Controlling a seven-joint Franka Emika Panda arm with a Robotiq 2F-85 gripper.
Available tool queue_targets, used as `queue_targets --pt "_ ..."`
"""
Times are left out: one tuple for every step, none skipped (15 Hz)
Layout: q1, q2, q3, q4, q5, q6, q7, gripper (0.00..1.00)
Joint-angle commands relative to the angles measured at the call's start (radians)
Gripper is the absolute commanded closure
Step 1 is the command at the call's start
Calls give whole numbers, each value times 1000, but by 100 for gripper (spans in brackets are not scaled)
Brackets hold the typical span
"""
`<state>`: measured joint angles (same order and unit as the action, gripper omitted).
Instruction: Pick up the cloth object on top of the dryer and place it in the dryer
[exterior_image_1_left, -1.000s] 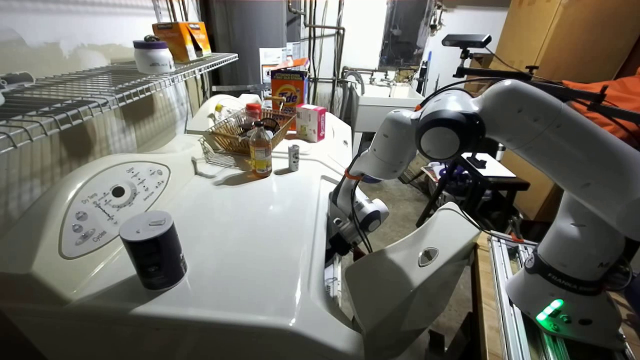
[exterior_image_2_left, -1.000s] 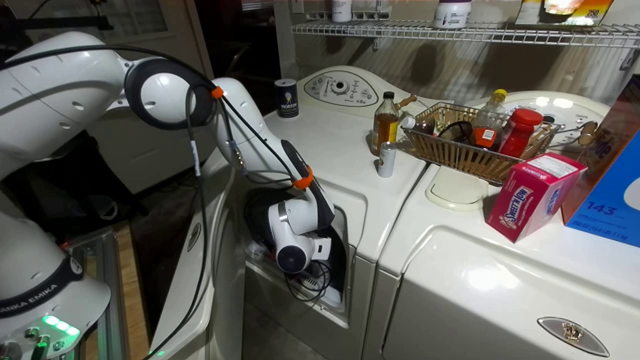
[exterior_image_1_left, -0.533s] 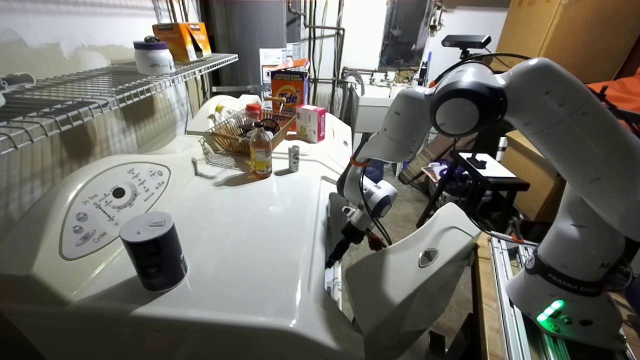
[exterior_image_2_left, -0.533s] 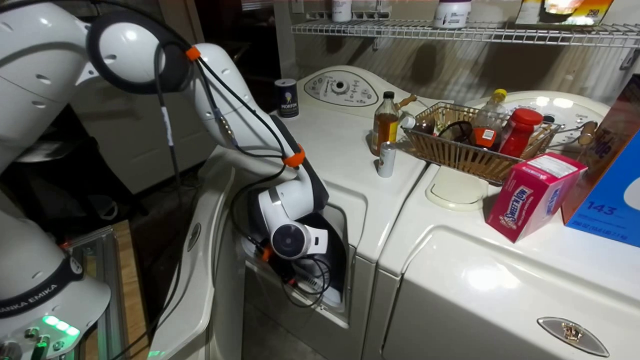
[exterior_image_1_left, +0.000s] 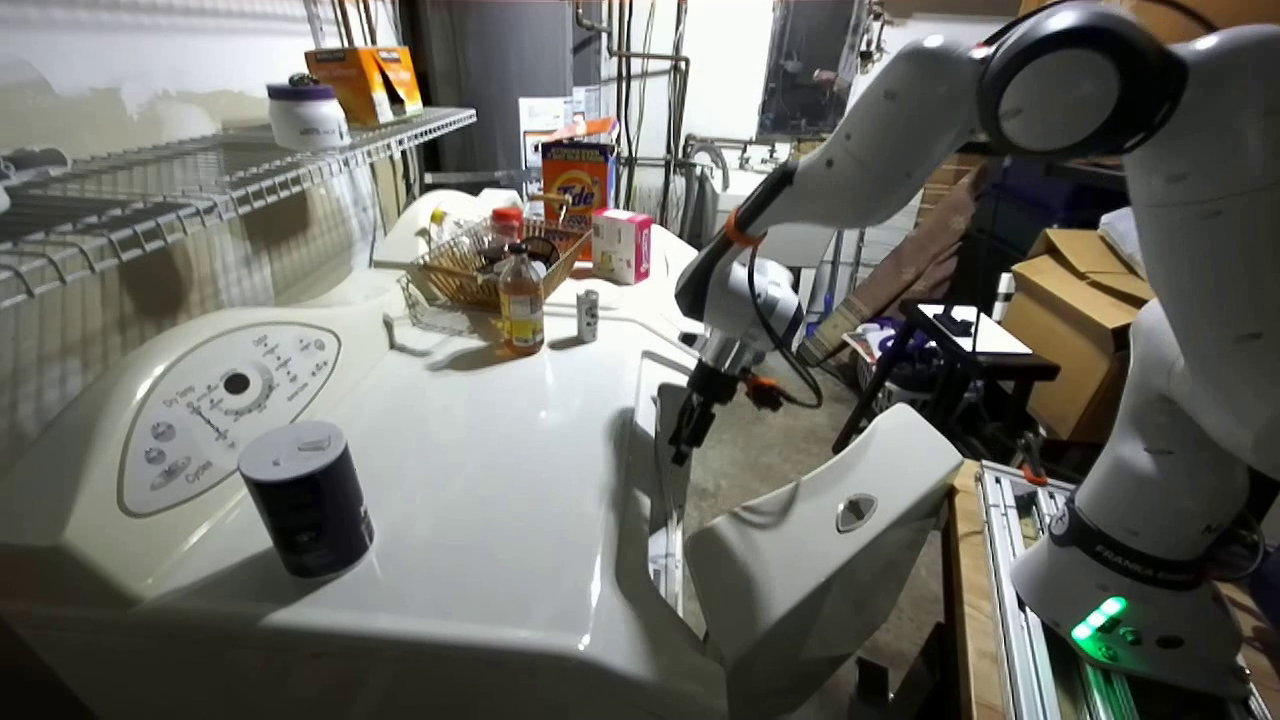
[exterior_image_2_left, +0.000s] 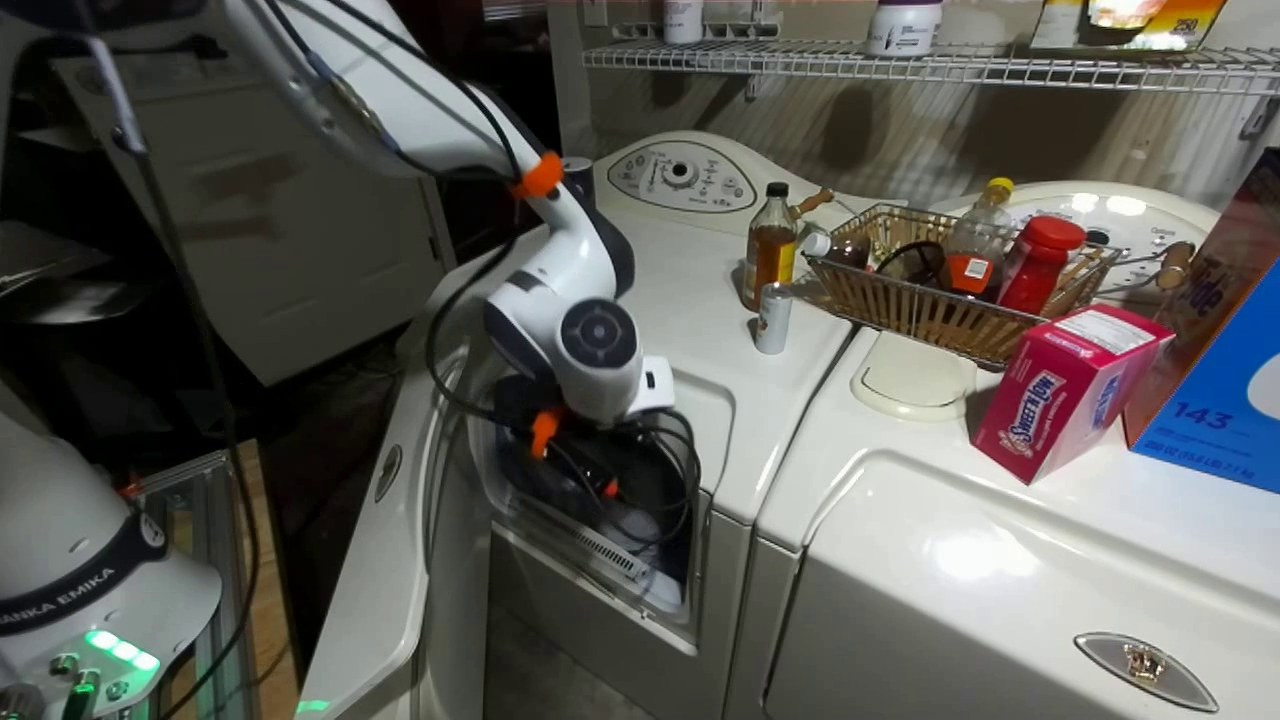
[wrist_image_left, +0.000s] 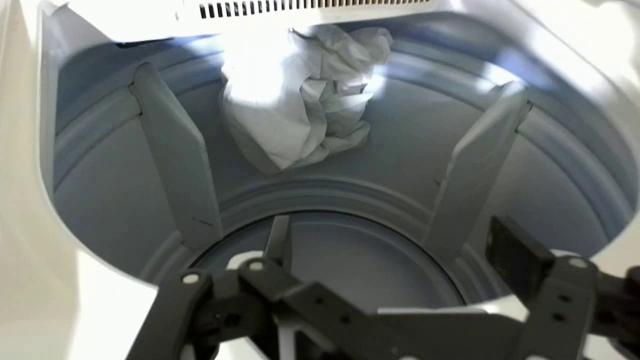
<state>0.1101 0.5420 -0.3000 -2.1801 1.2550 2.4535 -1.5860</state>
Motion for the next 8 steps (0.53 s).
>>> queue_targets --pt "218 -175 -138 -129 -277 45 270 0" --pt "271 -200 -170 -137 -353 69 345 0" --pt "353 -215 -234 -143 -430 72 421 0" --pt "429 -202 -304 -131 -490 57 498 0" --pt "506 -191 -376 -114 -542 37 578 0" --pt "583 -177 -447 -89 -589 29 656 0" --pt "662 -162 -521 -67 -631 19 733 0" --pt "742 -144 -597 -45 -675 1 808 0"
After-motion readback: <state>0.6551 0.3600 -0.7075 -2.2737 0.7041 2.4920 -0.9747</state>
